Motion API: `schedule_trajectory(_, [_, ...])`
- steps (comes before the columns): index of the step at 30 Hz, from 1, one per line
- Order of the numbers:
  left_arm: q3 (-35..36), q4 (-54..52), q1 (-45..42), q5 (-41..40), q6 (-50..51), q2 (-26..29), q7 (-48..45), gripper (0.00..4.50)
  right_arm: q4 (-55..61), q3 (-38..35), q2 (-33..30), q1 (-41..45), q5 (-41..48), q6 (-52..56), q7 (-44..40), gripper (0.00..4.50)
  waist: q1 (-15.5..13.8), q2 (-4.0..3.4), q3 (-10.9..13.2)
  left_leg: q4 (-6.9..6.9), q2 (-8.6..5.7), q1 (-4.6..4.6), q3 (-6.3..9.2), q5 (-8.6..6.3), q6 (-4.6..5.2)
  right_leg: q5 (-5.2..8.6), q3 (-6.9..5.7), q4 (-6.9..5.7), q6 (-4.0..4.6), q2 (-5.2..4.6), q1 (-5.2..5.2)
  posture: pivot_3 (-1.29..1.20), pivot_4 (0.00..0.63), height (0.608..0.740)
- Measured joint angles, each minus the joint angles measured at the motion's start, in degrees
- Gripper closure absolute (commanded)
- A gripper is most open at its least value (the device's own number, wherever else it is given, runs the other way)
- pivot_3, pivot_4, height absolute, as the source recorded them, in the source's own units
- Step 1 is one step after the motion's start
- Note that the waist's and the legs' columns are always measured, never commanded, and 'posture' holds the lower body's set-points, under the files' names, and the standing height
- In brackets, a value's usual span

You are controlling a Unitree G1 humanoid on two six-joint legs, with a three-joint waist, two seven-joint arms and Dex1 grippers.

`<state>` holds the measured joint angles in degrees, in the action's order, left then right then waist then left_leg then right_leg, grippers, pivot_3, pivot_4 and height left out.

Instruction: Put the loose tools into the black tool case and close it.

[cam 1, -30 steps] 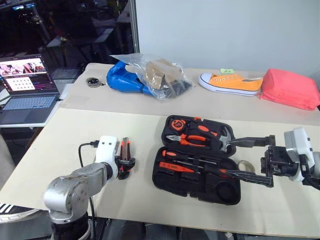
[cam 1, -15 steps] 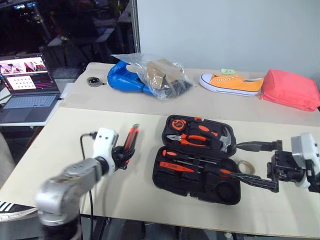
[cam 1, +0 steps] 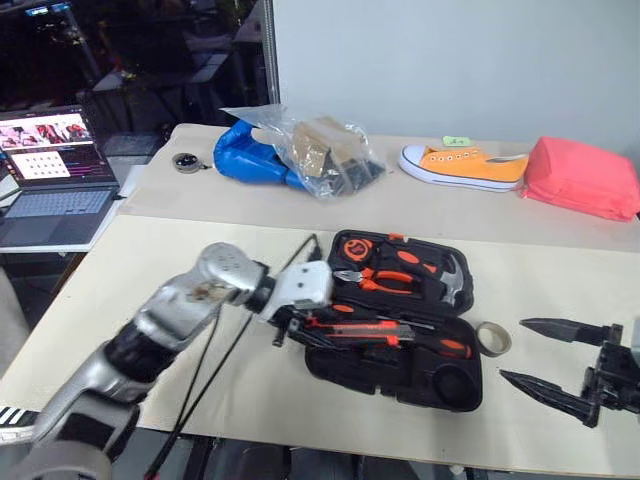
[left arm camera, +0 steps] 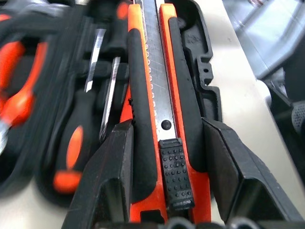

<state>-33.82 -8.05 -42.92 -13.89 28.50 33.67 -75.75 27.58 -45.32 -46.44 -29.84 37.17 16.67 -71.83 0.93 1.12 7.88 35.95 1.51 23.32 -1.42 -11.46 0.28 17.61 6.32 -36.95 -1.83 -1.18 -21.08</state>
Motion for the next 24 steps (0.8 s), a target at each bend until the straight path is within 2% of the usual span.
schedule_trajectory(6, [-3.61, 6.85, -2.49, 5.02, -3.42, -3.40, -2.73, 2.82, -0.10, -4.31, -1.50, -2.59, 0.15, 0.01, -3.24, 0.00, 0.19, 0.01, 0.03, 0.06, 0.05, -0.01, 0.01, -0.02, 0.03, 0.06, 0.05, -0.09, -0.10, 0.05, 0.00, 0.00, 0.150, 0.740])
schedule_trajectory(12, [-5.51, 5.91, -2.51, 7.20, -1.19, -4.55, -3.94, 2.82, -3.60, -4.93, -6.61, 0.50, 0.13, 0.02, -6.37, 0.00, 0.20, -0.06, 0.02, 0.24, 0.05, -0.04, 0.01, -0.01, 0.04, 0.07, 0.12, -0.15, -0.20, 0.04, 0.05, 0.00, 0.150, 0.740])
schedule_trajectory(16, [-6.39, 3.57, -2.30, 7.23, 2.84, -5.23, -3.89, 2.82, -5.77, -2.69, -9.34, 4.69, 0.13, 0.11, -7.31, 0.00, 0.02, -0.06, 0.02, 0.27, 0.06, -0.03, 0.02, 0.00, 0.06, 0.06, 0.08, -0.17, -0.22, 0.06, 0.05, 0.00, 0.150, 0.740])
schedule_trajectory(24, [-7.60, 0.72, -2.16, 7.95, 8.34, -5.57, -2.36, 2.82, -6.68, 2.01, -10.12, 9.17, 0.11, 1.26, -7.18, 0.00, -0.14, -0.08, 0.01, 0.27, 0.02, 0.05, 0.08, -0.05, 0.14, -0.01, 0.08, -0.15, -0.07, 0.04, 0.04, 0.00, 0.150, 0.740])
